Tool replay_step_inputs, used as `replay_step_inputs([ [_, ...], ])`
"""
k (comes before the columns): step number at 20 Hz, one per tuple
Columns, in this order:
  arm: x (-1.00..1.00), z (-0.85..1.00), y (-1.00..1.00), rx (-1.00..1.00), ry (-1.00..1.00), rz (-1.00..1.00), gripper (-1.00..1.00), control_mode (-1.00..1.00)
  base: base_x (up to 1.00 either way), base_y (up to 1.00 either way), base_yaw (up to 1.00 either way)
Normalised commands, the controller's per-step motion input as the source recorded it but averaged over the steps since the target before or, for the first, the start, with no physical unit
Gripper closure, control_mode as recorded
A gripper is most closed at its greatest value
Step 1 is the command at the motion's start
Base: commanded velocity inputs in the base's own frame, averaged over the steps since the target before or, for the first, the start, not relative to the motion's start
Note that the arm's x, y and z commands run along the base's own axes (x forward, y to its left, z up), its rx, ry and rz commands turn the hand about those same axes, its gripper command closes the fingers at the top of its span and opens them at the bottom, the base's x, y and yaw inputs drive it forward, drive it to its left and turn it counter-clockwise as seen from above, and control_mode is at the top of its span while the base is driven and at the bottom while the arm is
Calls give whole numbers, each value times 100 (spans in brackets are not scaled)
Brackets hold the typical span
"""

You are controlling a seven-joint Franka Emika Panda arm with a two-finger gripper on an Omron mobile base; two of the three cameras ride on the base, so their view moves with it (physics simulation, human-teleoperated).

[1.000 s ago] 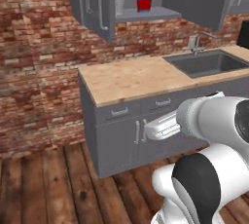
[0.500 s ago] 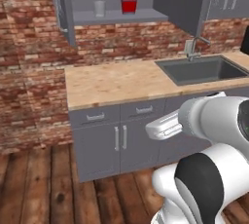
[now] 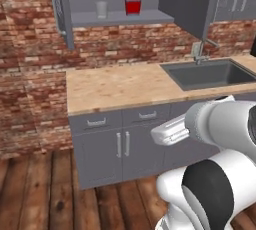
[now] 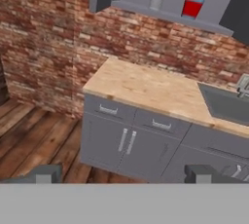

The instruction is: There is a bowl on the dining counter. Grab a lemon wedge from the fridge and place it in the bowl. Then get the liquor bottle and glass cup from the cabinet and place them next to the bowl.

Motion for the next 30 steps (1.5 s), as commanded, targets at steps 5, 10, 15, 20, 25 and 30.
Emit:
replay_step_inputs([
  [5,0,0,0,0,0,0,-100,100,71,-9,0],
  [10,0,0,0,0,0,0,-100,100,63,-22,4],
  [15,0,0,0,0,0,0,-100,100,41,-59,10],
  [20,0,0,0,0,0,0,-100,100,55,-38,0],
  [25,0,0,0,0,0,0,-100,100,70,-13,0],
  [30,0,0,0,0,0,0,-100,100,70,1,0],
])
